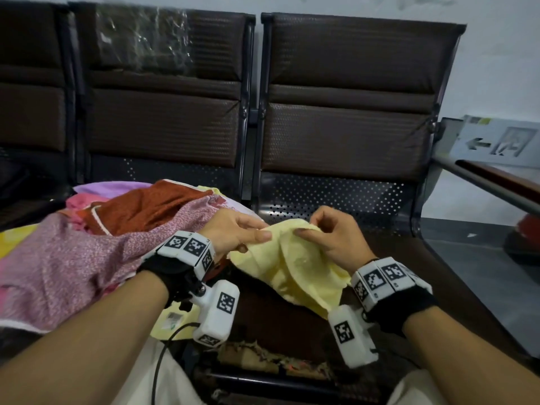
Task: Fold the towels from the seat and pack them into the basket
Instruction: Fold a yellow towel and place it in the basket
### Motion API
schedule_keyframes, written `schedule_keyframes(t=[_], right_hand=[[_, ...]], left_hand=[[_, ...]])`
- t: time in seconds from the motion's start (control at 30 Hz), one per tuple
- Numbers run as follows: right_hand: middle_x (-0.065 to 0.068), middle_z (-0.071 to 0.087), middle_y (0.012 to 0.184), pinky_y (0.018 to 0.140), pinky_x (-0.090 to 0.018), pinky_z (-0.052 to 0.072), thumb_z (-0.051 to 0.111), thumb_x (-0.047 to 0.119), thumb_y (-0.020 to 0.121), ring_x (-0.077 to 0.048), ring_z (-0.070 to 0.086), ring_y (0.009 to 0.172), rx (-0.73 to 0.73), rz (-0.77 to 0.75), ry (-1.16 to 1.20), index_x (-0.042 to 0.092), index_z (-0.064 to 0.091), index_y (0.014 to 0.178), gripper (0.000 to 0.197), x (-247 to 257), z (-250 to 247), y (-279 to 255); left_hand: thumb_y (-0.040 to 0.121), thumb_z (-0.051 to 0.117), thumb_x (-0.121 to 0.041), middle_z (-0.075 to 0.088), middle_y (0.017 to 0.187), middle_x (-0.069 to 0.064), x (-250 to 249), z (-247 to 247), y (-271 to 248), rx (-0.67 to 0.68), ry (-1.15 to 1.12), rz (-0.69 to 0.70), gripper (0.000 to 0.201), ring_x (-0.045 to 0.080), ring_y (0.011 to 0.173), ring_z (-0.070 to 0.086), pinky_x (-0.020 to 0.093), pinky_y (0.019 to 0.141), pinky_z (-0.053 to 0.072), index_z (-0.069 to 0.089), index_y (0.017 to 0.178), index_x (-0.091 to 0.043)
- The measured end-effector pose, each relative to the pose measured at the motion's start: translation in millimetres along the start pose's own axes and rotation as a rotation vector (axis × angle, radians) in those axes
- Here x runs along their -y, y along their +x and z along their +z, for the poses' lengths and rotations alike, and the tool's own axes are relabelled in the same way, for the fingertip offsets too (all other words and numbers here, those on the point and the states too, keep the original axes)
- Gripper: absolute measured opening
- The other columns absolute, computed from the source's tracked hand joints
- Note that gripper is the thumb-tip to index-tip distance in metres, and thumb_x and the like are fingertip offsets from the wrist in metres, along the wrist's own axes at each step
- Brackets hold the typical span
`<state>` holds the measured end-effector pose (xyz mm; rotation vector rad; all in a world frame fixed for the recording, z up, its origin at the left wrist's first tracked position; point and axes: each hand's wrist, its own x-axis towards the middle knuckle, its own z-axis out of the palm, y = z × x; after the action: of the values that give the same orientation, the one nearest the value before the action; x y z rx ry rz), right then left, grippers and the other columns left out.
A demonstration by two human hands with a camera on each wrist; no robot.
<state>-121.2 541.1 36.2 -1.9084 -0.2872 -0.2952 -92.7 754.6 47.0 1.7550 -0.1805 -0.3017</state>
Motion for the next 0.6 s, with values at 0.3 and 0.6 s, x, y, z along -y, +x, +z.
schedule_keyframes(t=[0.3,0.6], right_hand=[[0.015,0.058,0.090,0.073,-0.011,0.040,0.075,0.015,0.078,-0.002,0.056,0.081,0.090,-0.076,-0.453,0.030,0.071,0.077,0.015,5.5,-7.1,2.0],[0.005,0.071,0.084,0.082,-0.027,0.052,0.073,0.017,0.080,-0.008,0.065,0.084,0.113,-0.053,-0.229,0.016,0.073,0.086,0.006,16.0,9.3,-4.5]], left_hand=[[0.080,0.072,-0.013,0.064,0.050,-0.003,6.1,0.2,5.7,-0.142,-0.011,-0.043,0.007,0.007,0.045,0.060,0.018,0.045,0.051,0.070,0.077,-0.006],[0.085,0.064,-0.007,0.072,0.081,0.005,4.7,17.8,2.4,0.055,-0.139,0.004,0.015,0.012,0.073,0.068,0.025,0.064,0.057,0.071,0.099,-0.005]])
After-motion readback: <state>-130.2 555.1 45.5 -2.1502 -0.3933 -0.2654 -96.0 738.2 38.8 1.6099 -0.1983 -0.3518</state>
